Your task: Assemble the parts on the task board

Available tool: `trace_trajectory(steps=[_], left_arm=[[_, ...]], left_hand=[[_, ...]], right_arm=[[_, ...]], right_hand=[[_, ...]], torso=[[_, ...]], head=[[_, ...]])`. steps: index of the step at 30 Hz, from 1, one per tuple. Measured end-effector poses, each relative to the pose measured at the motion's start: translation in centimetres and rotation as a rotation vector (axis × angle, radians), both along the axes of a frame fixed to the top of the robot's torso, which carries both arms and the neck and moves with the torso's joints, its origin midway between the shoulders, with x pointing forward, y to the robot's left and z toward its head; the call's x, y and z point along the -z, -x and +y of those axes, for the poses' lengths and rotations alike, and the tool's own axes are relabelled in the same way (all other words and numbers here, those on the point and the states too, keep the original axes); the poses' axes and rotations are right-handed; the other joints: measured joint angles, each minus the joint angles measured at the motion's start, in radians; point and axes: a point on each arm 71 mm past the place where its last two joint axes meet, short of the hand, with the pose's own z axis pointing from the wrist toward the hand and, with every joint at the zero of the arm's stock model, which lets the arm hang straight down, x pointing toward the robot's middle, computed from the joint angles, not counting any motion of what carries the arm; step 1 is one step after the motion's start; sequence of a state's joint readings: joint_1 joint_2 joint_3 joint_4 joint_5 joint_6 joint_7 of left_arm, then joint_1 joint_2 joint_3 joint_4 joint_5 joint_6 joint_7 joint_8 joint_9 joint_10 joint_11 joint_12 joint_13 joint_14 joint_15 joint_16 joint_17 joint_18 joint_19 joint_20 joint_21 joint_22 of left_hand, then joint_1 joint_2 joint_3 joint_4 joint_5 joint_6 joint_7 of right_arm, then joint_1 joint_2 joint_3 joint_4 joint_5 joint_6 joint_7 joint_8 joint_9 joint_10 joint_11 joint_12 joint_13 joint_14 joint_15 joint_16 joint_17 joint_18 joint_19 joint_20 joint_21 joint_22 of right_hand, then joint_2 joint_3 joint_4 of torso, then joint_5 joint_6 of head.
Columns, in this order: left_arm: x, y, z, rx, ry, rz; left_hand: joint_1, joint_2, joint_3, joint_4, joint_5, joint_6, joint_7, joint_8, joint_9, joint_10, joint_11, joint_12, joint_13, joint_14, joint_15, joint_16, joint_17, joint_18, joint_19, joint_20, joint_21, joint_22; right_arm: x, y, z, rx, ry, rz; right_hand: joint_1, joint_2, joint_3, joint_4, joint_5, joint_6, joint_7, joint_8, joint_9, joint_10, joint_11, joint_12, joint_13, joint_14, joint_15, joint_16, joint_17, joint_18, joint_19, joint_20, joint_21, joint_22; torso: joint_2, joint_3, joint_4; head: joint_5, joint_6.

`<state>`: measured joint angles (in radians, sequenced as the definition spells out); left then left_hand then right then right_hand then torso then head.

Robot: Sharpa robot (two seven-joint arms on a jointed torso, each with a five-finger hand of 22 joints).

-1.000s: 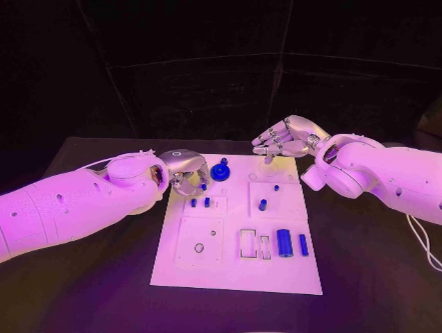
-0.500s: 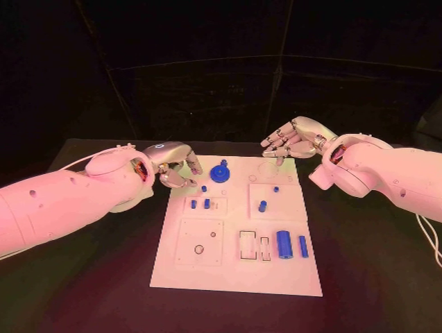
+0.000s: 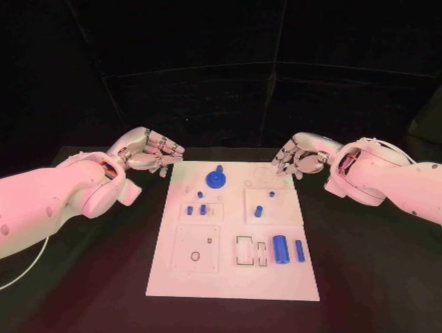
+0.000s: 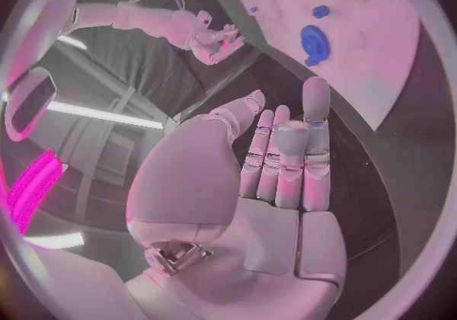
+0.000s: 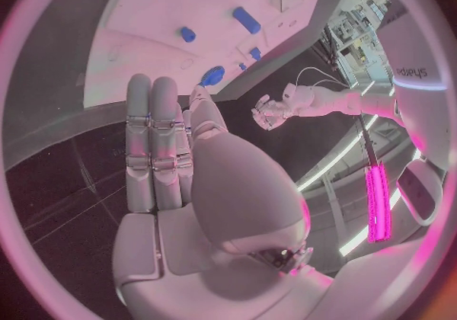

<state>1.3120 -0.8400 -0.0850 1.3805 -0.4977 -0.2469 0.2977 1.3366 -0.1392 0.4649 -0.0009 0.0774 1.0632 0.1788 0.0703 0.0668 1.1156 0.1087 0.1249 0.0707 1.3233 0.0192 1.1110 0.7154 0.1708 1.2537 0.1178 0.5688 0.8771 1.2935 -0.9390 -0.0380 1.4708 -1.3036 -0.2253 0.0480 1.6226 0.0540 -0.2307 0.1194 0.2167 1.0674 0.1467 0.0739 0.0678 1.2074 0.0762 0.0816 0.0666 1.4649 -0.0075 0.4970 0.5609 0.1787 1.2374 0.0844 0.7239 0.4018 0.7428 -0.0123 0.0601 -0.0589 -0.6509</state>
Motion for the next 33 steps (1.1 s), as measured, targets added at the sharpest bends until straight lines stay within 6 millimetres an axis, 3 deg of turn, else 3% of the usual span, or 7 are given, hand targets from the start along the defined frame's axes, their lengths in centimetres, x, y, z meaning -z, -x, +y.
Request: trace_trajectory(steps=[5,12,15,19,21,33], left_arm=[[0.6,1.0,-0.2,-0.004,0.189,0.089],[0.7,1.9,-0.5,0.002,0.349,0.152],[0.6,2.1,-0.5,0.002,0.378,0.161],[0.6,2.3,-0.5,0.003,0.408,0.169],[0.6,2.4,-0.5,0.004,0.419,0.171],[0.6,2.5,-0.3,0.001,0.444,0.179]], left_hand=[[-0.005,0.005,-0.008,0.008,0.000,0.006,-0.006,0.015,0.002,0.018,-0.007,0.022,0.004,-0.012,-0.005,-0.004,-0.017,0.000,-0.004,-0.003,-0.014,-0.009],[-0.005,0.005,-0.012,0.012,0.000,0.006,-0.006,0.015,0.003,0.018,-0.007,0.028,0.004,-0.012,-0.005,-0.012,-0.027,0.000,-0.004,-0.003,-0.015,-0.011],[-0.005,0.005,-0.012,0.012,0.000,0.006,-0.006,0.015,0.003,0.020,-0.009,0.028,0.004,-0.015,-0.006,-0.012,-0.030,0.000,-0.004,-0.003,-0.015,-0.011],[-0.005,0.005,-0.012,0.012,0.000,0.006,-0.006,0.015,0.003,0.021,-0.011,0.028,0.004,-0.019,-0.005,-0.016,-0.035,0.000,-0.004,-0.003,-0.019,-0.012],[-0.005,0.005,-0.013,0.012,0.000,0.006,-0.006,0.015,0.003,0.021,-0.011,0.030,0.004,-0.019,-0.005,-0.016,-0.037,0.000,-0.004,-0.003,-0.019,-0.012],[-0.005,0.005,-0.020,0.010,0.000,0.006,-0.006,0.015,0.003,0.021,-0.011,0.034,0.004,-0.028,-0.007,-0.028,-0.053,0.000,-0.008,-0.006,-0.023,-0.016]], right_arm=[[1.0,1.2,0.7,-0.028,0.129,-0.042],[2.4,2.2,1.9,-0.058,0.238,-0.079],[3.0,2.5,2.3,-0.067,0.258,-0.080],[3.6,2.7,2.9,-0.077,0.278,-0.081],[3.8,2.8,3.1,-0.082,0.286,-0.079],[4.4,2.7,4.0,-0.094,0.304,-0.081]], right_hand=[[0.000,0.000,-0.005,0.005,-0.013,0.000,0.000,-0.005,0.000,-0.011,0.000,0.000,0.000,0.000,0.000,0.075,0.040,0.000,0.004,-0.004,0.087,0.087],[0.000,0.000,-0.007,0.007,-0.021,-0.017,0.003,-0.005,-0.001,-0.041,0.009,-0.003,-0.002,0.000,0.000,0.185,0.120,0.000,0.010,0.003,0.185,0.196],[0.000,0.000,-0.007,0.007,-0.023,-0.020,0.004,-0.005,-0.001,-0.050,0.011,-0.005,-0.002,0.000,0.000,0.247,0.169,-0.016,0.024,0.006,0.237,0.259],[0.000,0.000,-0.007,0.007,-0.023,-0.023,0.006,-0.005,-0.001,-0.054,0.014,-0.005,-0.002,0.000,0.000,0.320,0.224,-0.016,0.036,0.007,0.303,0.337],[0.000,0.000,-0.007,0.007,-0.023,-0.026,0.010,-0.005,-0.001,-0.057,0.011,-0.005,-0.003,0.000,0.000,0.348,0.246,-0.032,0.037,0.009,0.327,0.366],[0.025,0.025,0.020,-0.006,-0.069,-0.030,0.013,-0.005,-0.001,-0.061,0.015,-0.005,-0.003,0.000,0.000,0.467,0.331,-0.032,0.048,0.012,0.425,0.480]], torso=[[0.002,-0.0015,-0.0045],[0.002,-0.0021,-0.0056],[0.002,-0.0027,-0.0046],[0.002,-0.0028,-0.0043],[0.002,-0.0028,-0.0043],[0.004,-0.0021,-0.0048]], head=[[-0.017,0.006],[-0.028,0.004],[-0.029,0.005],[-0.027,0.003],[-0.026,0.002],[-0.022,-0.004]])
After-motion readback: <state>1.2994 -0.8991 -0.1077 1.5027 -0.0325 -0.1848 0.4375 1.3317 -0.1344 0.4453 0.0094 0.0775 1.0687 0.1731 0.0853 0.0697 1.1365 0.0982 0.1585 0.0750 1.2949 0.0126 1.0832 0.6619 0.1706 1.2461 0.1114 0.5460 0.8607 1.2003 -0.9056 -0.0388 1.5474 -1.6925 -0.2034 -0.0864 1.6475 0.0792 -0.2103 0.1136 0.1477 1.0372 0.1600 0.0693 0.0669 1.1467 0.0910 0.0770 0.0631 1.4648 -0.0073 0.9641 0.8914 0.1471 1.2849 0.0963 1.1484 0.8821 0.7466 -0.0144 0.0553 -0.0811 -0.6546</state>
